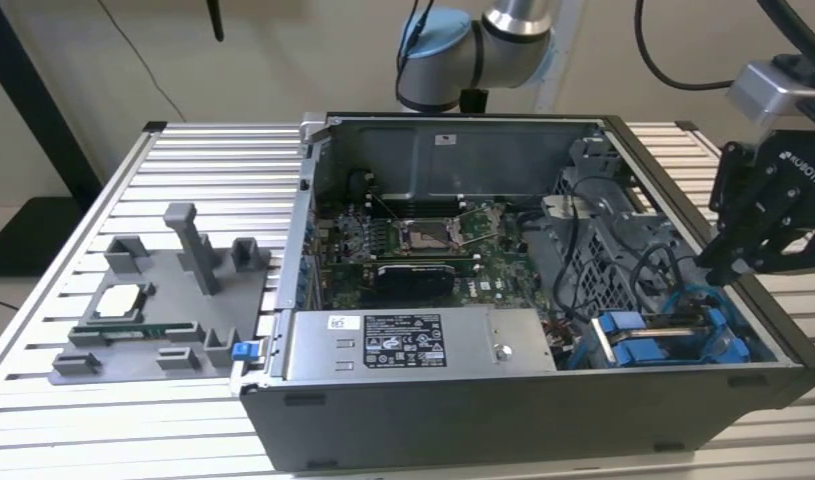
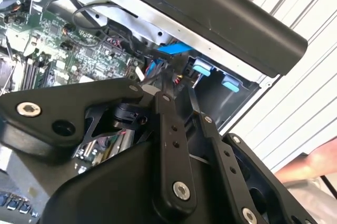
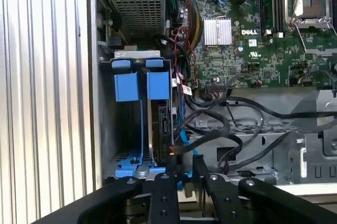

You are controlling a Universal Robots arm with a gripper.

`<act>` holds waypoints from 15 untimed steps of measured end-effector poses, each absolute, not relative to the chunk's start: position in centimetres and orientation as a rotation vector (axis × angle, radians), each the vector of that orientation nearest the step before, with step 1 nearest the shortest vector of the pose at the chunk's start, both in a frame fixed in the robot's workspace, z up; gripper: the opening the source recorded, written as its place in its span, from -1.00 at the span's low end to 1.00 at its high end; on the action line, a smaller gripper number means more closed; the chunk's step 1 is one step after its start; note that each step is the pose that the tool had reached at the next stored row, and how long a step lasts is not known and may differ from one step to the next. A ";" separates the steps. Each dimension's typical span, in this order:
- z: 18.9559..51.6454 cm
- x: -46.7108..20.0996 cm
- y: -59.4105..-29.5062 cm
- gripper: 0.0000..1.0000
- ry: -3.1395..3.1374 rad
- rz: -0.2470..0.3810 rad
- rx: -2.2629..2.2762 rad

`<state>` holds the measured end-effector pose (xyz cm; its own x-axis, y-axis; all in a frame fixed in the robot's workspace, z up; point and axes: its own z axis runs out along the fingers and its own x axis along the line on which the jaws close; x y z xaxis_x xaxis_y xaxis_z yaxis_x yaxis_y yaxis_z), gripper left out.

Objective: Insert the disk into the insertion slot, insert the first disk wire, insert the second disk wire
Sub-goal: 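Insert the second disk wire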

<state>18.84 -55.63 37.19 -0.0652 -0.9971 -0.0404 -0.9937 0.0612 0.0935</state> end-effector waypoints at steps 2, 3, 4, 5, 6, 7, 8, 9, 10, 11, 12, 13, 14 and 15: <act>37.2 19.3 -55.6 1.00 -2.255 -0.161 2.119; 37.2 19.5 -55.6 1.00 -2.252 -0.166 2.117; 37.2 19.7 -55.6 1.00 -2.249 -0.169 2.116; 37.2 19.8 -55.6 1.00 -2.246 -0.171 2.117; 37.2 20.0 -55.6 1.00 -2.244 -0.171 2.118; 37.2 20.1 -55.6 1.00 -2.243 -0.171 2.119; 37.2 20.2 -55.6 1.00 -2.242 -0.171 2.120; 37.2 20.3 -55.6 1.00 -2.242 -0.171 2.121; 37.1 20.4 -55.6 1.00 -2.241 -0.171 2.121; 37.1 20.4 -55.6 1.00 -2.241 -0.171 2.122; 37.1 20.5 -55.6 1.00 -2.241 -0.171 2.122; 37.1 20.6 -55.6 1.00 -2.241 -0.171 2.122; 37.0 20.6 -55.6 1.00 -2.241 -0.171 2.122; 37.0 20.7 -55.6 1.00 -2.241 -0.171 2.122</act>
<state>20.66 -55.63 37.04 -0.0566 -0.9976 -0.0391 -0.9920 0.0518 0.1148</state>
